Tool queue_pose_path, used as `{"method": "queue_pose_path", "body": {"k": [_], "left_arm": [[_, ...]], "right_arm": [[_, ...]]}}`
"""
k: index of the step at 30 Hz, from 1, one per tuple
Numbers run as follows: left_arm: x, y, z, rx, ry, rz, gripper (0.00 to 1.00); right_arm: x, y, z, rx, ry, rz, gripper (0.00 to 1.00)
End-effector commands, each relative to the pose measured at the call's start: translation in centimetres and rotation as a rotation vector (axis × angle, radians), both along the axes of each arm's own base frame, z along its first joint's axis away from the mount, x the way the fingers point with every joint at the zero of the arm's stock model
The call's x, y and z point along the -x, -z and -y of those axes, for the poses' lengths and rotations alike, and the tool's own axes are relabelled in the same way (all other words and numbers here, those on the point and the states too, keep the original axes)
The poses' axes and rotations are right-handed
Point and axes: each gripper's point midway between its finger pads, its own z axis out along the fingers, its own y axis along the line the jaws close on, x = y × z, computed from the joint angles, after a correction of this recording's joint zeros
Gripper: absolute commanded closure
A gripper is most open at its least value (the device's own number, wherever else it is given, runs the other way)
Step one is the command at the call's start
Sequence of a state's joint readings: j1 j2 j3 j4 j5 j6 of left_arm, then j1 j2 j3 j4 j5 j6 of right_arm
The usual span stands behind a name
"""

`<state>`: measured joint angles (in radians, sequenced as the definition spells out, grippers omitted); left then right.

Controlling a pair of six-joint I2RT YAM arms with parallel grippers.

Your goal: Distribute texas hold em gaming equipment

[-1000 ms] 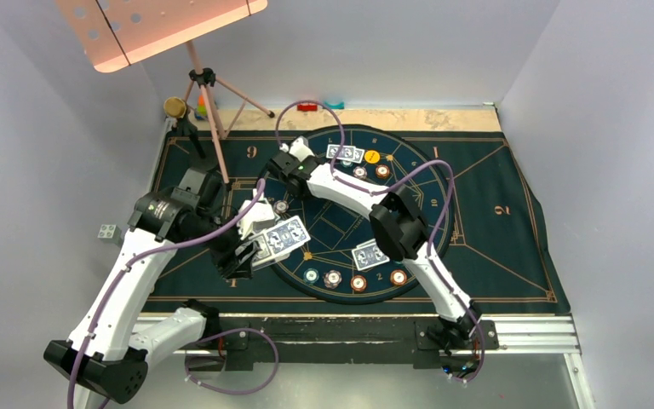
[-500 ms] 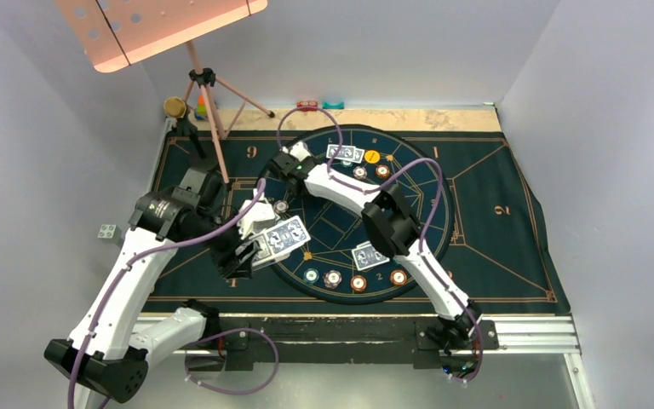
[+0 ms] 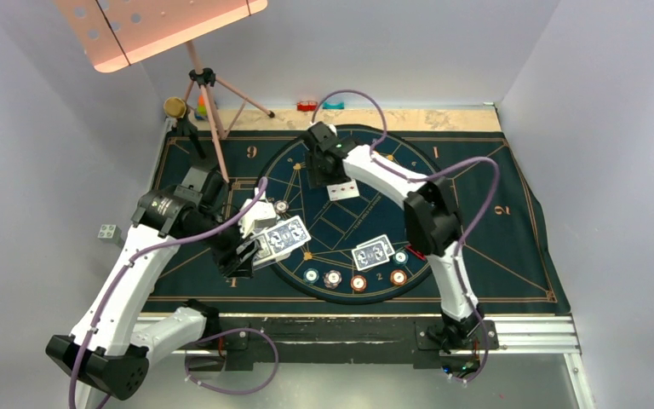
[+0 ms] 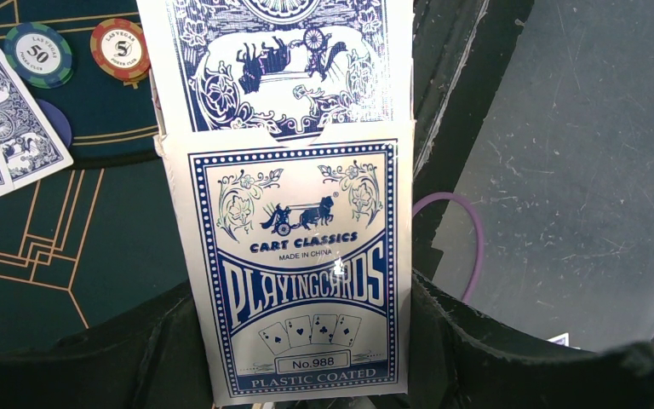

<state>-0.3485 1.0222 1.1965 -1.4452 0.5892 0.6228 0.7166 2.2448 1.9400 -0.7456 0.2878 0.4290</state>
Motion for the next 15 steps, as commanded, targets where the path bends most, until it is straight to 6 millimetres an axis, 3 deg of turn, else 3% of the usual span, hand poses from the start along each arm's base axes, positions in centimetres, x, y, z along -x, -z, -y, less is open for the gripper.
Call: {"method": "queue_pose_path", "body": {"k": [1,6,9,15], "left_arm": [[-0.6,-0.8,0.5,0.029,0.025,0.042,1.00],[-0.9,-0.8,0.7,0.035,0.028,0.043,1.00],[-1.1,-0.7,0.8,0.038,0.029,0.048,1.00],[-1.6,-0.7,1.0,0.040,0.026,0.057,1.00]], "right_arm": [[2.4,-12.5,-2.7,-0.352,-0.056,0.091,0.25],[7.7,-19.2,-1.7,-0.548,-0.139,0.111,0.14],[11.4,-21.9,-1.6,-0.677,-0.243,0.110,0.11],[17.3,-23.6,-2.7,-0.879,-0.439,0.012,0.07]]}}
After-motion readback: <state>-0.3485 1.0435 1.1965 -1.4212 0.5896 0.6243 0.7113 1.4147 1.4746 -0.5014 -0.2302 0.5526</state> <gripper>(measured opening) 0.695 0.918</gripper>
